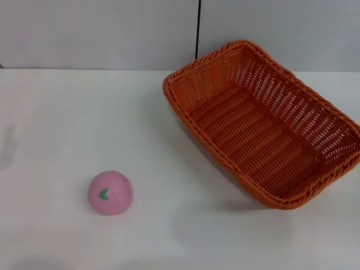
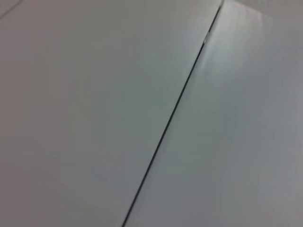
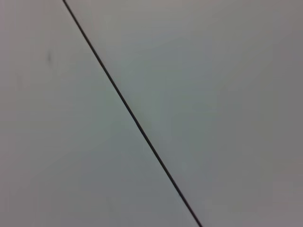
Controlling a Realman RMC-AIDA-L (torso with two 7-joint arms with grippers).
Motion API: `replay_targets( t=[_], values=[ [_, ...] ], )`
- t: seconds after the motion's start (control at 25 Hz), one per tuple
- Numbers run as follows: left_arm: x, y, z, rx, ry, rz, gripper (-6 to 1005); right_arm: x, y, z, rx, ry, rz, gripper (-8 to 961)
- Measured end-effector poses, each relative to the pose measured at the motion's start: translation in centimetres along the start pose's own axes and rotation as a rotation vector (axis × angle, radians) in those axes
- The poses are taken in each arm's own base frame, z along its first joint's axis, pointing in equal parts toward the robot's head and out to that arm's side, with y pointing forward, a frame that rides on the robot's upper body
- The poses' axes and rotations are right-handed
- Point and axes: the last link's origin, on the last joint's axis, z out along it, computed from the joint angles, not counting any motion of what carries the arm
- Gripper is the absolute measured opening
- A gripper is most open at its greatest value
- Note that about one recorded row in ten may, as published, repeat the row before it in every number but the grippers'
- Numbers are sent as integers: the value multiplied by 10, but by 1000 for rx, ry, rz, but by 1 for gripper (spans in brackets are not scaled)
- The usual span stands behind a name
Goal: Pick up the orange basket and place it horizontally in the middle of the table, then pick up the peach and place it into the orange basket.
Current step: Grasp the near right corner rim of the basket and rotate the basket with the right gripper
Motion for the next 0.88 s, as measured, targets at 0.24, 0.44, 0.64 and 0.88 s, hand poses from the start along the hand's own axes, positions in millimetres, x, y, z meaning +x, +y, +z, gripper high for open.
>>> replay_targets(
  t=[0.24, 0.44, 0.64, 0.88],
  values=[
    [-1, 1, 5, -44, -23, 3, 805, -8, 3, -4, -51, -23, 47, 367],
    [-1, 4, 5, -43, 2, -2, 805, -17, 1, 0, -89, -1, -14, 368],
    [2, 3, 2, -31, 14, 1, 805, -31, -1, 10, -189, 101, -7, 369],
    [1, 6, 3, -35, 26, -15, 804, -65, 6, 30, -384, 364, 41, 371]
  ],
)
